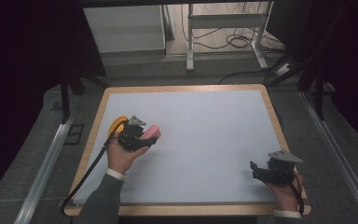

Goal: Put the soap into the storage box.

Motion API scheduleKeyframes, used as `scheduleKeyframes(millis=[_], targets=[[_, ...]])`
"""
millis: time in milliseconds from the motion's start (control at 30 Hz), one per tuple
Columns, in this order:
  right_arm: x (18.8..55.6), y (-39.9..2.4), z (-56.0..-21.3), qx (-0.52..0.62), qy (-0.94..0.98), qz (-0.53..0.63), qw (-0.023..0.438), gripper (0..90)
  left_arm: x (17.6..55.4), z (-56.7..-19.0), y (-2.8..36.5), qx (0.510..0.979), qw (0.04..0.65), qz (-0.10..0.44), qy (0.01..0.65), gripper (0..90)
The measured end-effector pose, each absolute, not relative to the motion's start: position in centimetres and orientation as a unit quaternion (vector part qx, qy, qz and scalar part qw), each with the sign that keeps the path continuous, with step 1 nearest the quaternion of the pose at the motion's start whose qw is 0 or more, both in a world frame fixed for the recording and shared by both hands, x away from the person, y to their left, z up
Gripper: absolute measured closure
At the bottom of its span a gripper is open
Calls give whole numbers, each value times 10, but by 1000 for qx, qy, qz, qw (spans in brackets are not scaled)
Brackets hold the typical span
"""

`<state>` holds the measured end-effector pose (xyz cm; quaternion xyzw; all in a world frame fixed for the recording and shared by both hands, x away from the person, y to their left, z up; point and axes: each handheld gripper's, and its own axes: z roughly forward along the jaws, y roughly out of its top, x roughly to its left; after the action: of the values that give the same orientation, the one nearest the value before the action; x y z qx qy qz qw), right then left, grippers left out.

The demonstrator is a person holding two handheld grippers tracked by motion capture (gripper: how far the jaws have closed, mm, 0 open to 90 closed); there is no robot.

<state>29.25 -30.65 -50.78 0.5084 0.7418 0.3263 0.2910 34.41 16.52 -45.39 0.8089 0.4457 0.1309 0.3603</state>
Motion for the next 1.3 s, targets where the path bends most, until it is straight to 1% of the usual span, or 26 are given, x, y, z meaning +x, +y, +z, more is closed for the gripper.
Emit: scheduleKeyframes(millis=[867,1300], targets=[[293,-306,-508,509,742,324,292,81,356,-448,186,797,355,145,467,601],[292,-308,-507,510,739,327,293,81,359,-447,210,774,362,157,496,601]])
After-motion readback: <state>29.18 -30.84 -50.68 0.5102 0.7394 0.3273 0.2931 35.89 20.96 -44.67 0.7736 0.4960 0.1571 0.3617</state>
